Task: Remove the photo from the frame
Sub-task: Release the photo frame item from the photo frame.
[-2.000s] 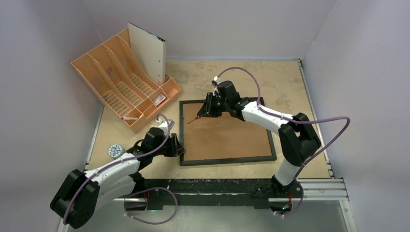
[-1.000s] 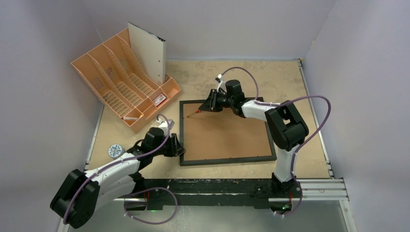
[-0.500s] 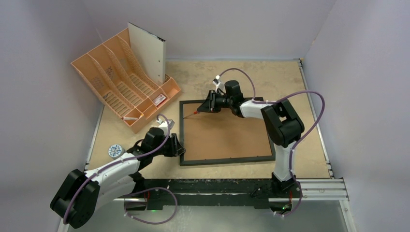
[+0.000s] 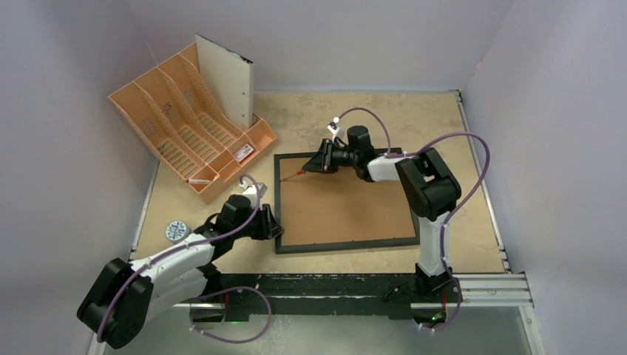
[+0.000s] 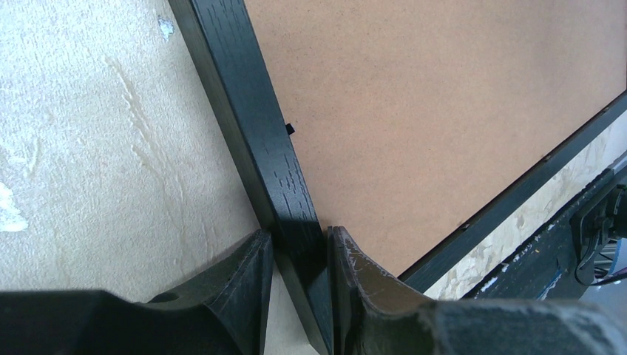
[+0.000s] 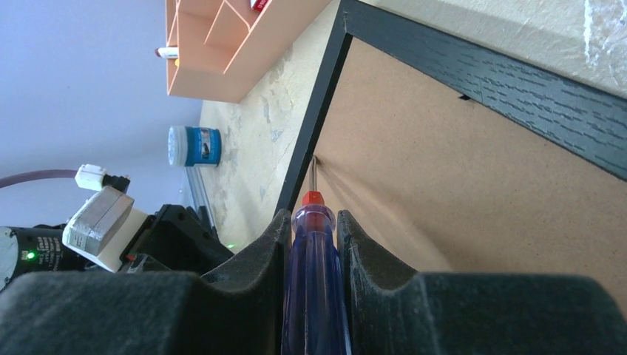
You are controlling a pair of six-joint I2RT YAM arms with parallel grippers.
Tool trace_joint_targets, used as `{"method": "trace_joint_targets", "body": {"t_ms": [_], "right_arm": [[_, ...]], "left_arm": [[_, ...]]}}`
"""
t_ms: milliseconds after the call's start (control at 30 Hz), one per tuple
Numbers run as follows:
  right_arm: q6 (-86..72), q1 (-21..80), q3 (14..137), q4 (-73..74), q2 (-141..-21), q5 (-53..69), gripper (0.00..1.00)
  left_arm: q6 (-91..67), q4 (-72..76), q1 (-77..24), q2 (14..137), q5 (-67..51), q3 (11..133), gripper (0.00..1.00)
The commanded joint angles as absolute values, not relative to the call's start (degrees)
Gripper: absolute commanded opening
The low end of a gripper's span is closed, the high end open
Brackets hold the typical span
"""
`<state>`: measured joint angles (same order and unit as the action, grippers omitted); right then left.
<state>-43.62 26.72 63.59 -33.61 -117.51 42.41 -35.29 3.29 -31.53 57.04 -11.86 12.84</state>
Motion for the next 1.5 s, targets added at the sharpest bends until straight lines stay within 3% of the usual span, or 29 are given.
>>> {"method": "trace_joint_targets", "body": {"t_ms": [0,433,933,1167,1467], "right_arm": [[-46.12,28.3,61.04,-36.56,-120.19,44.15,0.0],[-50.98,28.39,60.68,-44.42,-123.56,45.76,0.0],[-37.19,31.31,71.87,-21.65,-122.21,44.85,0.0],[-33.75,33.3,75.11,-14.53,-118.9,38.72,0.0],[-20.83,39.0,88.82,4.9,-120.5,27.83,0.0]], "left_arm": [[-32.29,1.82,-31.7,58.93,-10.05,11.6,0.0],[-32.01,2.17,-31.71,59.79,-10.37,11.65,0.0],[-32.08,2.2,-31.65,59.15,-9.93,11.16,0.0],[-32.16,2.11,-31.7,58.6,-9.69,11.09,0.0],[-32.68,1.93,-31.71,57.05,-9.24,10.55,0.0]]}}
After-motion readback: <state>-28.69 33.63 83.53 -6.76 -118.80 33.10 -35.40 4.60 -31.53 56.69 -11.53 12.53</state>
